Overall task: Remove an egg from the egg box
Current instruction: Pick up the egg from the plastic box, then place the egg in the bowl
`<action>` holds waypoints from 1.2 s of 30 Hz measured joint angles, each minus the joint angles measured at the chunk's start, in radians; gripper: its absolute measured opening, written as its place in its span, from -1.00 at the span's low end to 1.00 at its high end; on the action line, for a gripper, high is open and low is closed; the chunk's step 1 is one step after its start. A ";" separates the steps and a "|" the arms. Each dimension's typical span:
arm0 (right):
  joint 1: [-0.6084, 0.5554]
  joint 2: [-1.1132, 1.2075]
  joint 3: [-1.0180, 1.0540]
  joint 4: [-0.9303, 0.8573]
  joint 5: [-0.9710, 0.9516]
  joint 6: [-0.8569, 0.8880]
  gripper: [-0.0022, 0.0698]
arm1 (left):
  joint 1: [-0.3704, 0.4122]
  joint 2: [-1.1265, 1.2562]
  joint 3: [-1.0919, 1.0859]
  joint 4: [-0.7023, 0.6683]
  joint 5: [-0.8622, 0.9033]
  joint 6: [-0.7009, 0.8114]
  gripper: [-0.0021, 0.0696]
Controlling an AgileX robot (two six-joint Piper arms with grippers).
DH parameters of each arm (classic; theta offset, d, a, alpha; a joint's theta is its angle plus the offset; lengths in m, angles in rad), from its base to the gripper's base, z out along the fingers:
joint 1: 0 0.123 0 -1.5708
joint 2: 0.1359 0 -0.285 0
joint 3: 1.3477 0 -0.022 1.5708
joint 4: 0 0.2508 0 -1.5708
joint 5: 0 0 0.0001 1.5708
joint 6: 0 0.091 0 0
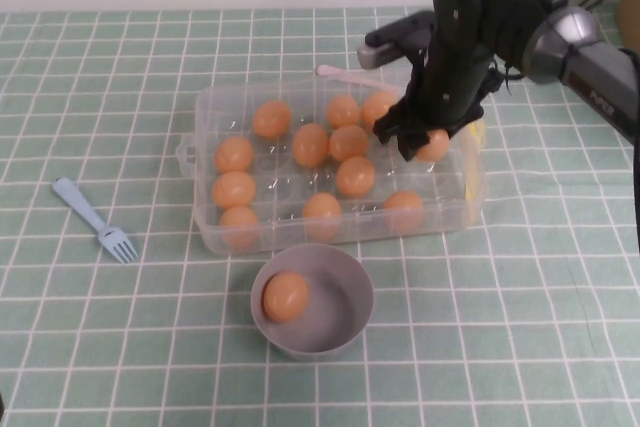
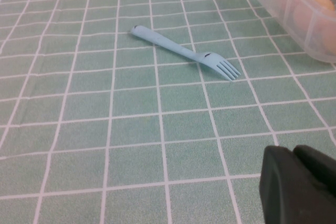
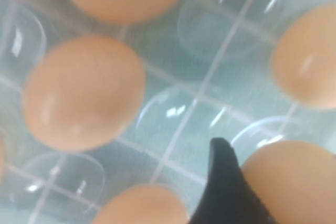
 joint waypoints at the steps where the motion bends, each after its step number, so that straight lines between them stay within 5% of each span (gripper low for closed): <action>1: 0.000 0.000 -0.017 0.002 0.002 0.000 0.08 | 0.000 0.000 0.000 0.000 0.000 0.000 -0.95; 17: 0.000 -0.137 -0.072 0.202 0.013 0.023 0.08 | 0.000 0.000 0.000 0.000 0.000 0.000 -0.95; 25: 0.024 -0.360 0.212 0.304 0.013 0.023 0.08 | 0.000 0.000 0.000 0.000 0.000 0.000 -0.95; 36: 0.272 -0.476 0.534 0.307 0.013 0.000 0.07 | 0.000 0.000 0.000 0.000 0.000 0.000 -0.95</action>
